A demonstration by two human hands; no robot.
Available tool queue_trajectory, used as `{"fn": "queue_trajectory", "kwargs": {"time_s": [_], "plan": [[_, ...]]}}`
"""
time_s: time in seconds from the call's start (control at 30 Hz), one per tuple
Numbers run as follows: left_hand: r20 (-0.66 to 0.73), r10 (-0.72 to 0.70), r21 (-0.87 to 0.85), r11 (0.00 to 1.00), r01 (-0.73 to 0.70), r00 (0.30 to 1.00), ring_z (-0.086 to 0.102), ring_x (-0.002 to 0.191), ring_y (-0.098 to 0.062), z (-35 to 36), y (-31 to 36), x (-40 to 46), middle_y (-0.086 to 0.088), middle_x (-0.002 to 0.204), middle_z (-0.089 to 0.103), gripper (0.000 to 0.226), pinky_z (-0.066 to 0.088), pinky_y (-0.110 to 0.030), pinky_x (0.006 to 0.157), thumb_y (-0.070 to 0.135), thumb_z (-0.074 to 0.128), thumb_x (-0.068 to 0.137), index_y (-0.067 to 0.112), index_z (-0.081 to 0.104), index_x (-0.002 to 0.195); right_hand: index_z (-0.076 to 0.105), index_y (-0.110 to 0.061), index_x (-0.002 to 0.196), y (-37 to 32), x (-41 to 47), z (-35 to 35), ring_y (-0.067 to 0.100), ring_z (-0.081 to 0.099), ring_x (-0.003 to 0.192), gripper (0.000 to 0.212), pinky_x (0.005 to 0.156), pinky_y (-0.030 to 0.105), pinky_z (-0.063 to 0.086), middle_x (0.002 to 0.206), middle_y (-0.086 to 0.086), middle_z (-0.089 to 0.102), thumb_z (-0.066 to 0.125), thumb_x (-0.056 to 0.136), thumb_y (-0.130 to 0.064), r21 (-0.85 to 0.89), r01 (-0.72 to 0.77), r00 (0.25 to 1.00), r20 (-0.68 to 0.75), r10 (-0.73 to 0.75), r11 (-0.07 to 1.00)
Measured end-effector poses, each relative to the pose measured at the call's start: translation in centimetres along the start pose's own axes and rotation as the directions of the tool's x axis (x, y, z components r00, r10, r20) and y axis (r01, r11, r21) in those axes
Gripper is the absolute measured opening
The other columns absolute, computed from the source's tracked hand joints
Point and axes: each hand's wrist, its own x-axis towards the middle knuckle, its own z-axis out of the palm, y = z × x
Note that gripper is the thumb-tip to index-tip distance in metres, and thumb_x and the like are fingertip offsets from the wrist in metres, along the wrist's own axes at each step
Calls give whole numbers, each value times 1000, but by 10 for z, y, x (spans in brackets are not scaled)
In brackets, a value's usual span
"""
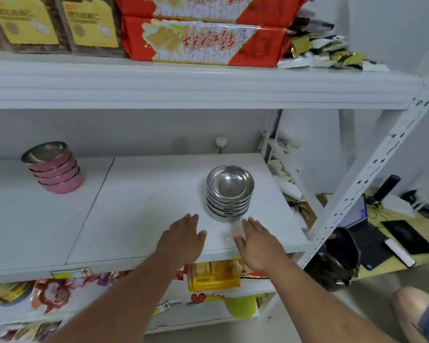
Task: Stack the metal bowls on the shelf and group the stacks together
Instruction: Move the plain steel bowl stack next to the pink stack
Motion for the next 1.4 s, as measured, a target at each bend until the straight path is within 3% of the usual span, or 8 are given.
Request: {"fn": "queue_trajectory", "kwargs": {"time_s": [0.13,0.27,0.43,0.57,0.63,0.83,1.0,1.4], "plan": [[-44,-84,-114,990,79,995,19,152,-25,13,25,25,-1,168,13,65,22,-43,120,47,33,102,21,14,160,18,-10,165,43,29,-11,24,14,161,66,127,37,17,175,11,13,31,109,-42,109,-4,1000,-8,5,994],[-88,-145,-372,923,102,986,24,151,-23,26,48,35,-1,166,21,60,21,-38,119,43,35,104,23,20,159,20,-12,165,65,46,-21,20,17,160,63,127,35,14,174,5,18,33,110,-41,452,-75,997,28,70,889],[-8,-378,-842,501,197,926,41,140,-27,27,68,53,-7,156,41,61,30,-44,117,55,32,101,22,36,152,28,-20,163,73,73,-36,23,30,155,65,127,41,19,170,2,29,29,108,-53,796,-269,962,197,188,542],[97,-416,-971,158,177,904,36,144,-23,23,74,67,-3,160,34,66,33,-46,118,57,35,100,22,30,155,29,-16,163,69,96,-41,25,45,142,76,124,45,31,164,6,40,37,103,-62,910,-334,933,283,221,246],[129,-406,-983,65,170,905,36,144,-22,18,78,73,-3,160,35,63,36,-46,116,56,37,100,23,31,154,28,-13,163,66,102,-45,25,42,147,78,122,41,35,166,7,37,40,103,-61,934,-330,934,302,189,138],[193,-363,-981,-40,191,912,40,141,-22,15,75,89,1,154,43,62,43,-50,107,60,36,98,27,41,150,23,-18,165,56,110,-52,21,28,156,82,125,44,28,172,2,26,42,100,-65,931,-361,931,356,79,55],[203,-337,-979,-102,179,919,40,141,-20,15,68,95,2,152,45,62,44,-51,104,60,37,98,25,45,149,39,-19,159,51,120,-50,16,33,153,72,127,43,23,165,1,40,39,102,-64,939,-342,940,341,7,31],[186,-310,-982,-83,169,932,38,142,-19,8,67,94,3,153,43,58,44,-48,107,58,37,100,27,47,147,50,-21,153,47,128,-46,19,46,143,65,124,44,35,154,3,53,46,101,-60,965,-263,965,263,16,14]]}}
